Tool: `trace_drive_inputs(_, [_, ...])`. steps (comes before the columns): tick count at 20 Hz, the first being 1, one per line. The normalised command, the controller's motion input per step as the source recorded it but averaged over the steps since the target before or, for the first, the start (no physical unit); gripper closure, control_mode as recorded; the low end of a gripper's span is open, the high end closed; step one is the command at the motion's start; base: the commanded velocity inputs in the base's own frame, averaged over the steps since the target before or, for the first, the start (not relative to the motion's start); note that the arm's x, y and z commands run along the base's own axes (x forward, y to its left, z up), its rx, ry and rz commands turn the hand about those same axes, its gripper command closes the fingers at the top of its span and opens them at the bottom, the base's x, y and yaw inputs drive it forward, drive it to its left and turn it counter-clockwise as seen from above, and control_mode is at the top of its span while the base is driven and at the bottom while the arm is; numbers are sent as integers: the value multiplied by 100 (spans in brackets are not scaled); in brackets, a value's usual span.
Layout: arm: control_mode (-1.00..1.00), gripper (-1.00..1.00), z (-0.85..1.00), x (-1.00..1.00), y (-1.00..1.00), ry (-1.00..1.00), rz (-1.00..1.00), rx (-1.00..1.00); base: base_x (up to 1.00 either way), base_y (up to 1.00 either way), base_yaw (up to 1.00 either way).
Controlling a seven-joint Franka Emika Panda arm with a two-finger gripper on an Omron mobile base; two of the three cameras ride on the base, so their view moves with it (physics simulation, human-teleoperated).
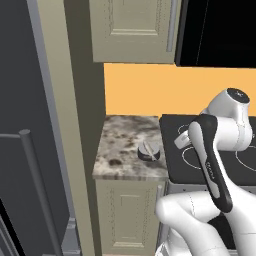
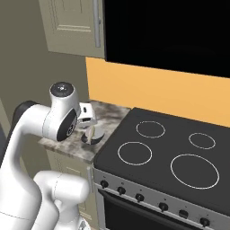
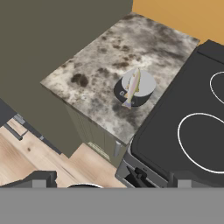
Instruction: Take the fish from the fridge and place it on the digital scale on the counter by the fridge. Wait a few seconds for a reading, then move it to the plate on the dining counter.
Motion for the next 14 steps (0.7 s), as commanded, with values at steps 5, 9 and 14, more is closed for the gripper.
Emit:
trace_drive_inputs(5, [-100, -100, 0, 0, 0, 0, 0, 0, 0, 0, 0])
trace_drive_inputs(9, [-100, -100, 0, 0, 0, 0, 0, 0, 0, 0, 0])
trace_drive_inputs(14, [-100, -100, 0, 0, 0, 0, 0, 0, 0, 0, 0])
